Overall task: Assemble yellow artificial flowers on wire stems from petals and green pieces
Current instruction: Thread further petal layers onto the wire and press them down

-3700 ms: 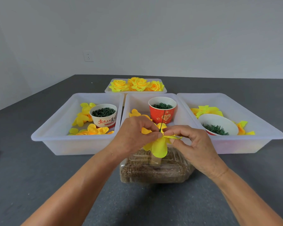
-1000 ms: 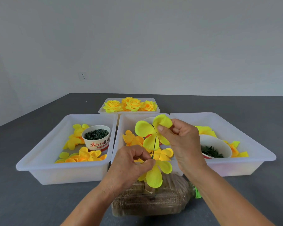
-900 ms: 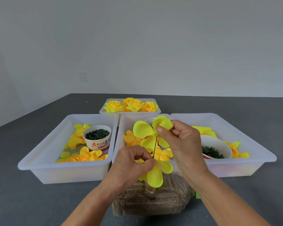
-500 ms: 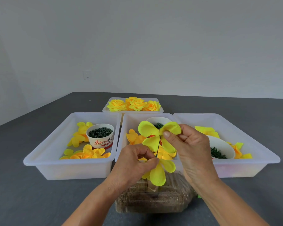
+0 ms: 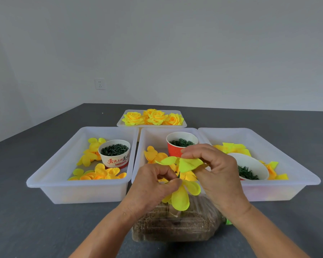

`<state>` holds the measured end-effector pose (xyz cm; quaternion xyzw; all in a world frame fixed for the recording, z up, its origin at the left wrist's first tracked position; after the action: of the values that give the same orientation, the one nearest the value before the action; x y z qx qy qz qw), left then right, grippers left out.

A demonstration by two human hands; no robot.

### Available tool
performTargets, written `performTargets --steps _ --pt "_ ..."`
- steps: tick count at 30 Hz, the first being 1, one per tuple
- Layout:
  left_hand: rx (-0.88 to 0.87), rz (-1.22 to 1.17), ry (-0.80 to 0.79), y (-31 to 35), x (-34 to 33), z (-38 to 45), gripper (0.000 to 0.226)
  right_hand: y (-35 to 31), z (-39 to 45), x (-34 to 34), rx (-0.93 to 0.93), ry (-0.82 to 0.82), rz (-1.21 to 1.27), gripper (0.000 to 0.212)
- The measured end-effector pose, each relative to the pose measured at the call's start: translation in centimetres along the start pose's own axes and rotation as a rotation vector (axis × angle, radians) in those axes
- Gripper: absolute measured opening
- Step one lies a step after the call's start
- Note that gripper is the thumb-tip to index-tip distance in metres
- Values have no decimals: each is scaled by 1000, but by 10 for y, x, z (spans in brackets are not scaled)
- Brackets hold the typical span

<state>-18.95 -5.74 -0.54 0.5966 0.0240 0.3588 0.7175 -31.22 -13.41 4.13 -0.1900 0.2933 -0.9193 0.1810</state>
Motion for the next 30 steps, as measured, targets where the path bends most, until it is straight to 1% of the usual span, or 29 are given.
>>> performTargets --steps 2,4,6,8,11,13,16,19,24,26,30 --pt "-1 -2 -9 0 -1 0 8 -4 -1 -2 101 -40 -89 43" --pt "-4 -7 -5 0 0 -1 7 -5 -3 -3 146 -62 -143 40" --pt "-2 -27 -9 1 1 -2 9 -5 -5 -3 169 -57 -187 38" --pt "9 -70 -10 -1 3 -2 13 -8 -6 -4 214 -36 -236 32" --pt "32 -150 -38 -3 6 -4 12 -11 -8 -5 277 -22 -306 26" --pt "16 -155 -61 -3 8 -6 9 -10 -10 -5 292 -30 -328 29" --pt "-15 -118 -86 -1 10 -8 14 -7 -12 -6 282 -44 -320 30" --pt "0 -84 -56 -2 13 -7 19 -6 -13 -7 278 -55 -298 28" --pt "8 -23 -34 -3 20 -9 16 -5 -15 -6 262 -62 -280 30" --pt "21 9 26 -6 25 -10 15 -4 -15 -5 252 -67 -266 32" --pt "92 54 234 -13 39 -18 19 -4 -16 -6 260 -88 -260 31"
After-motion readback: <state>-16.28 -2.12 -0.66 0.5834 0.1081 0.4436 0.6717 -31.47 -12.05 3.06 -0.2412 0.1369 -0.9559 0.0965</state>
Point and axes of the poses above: each hand's wrist, its own z-axis towards the middle knuckle, its own x-axis out of the back of the hand, y = z × x, the point moved 5 cm from there along z, towards the middle knuckle, and after that the axes turned 3 degrees about x, right-handed, at the moved point
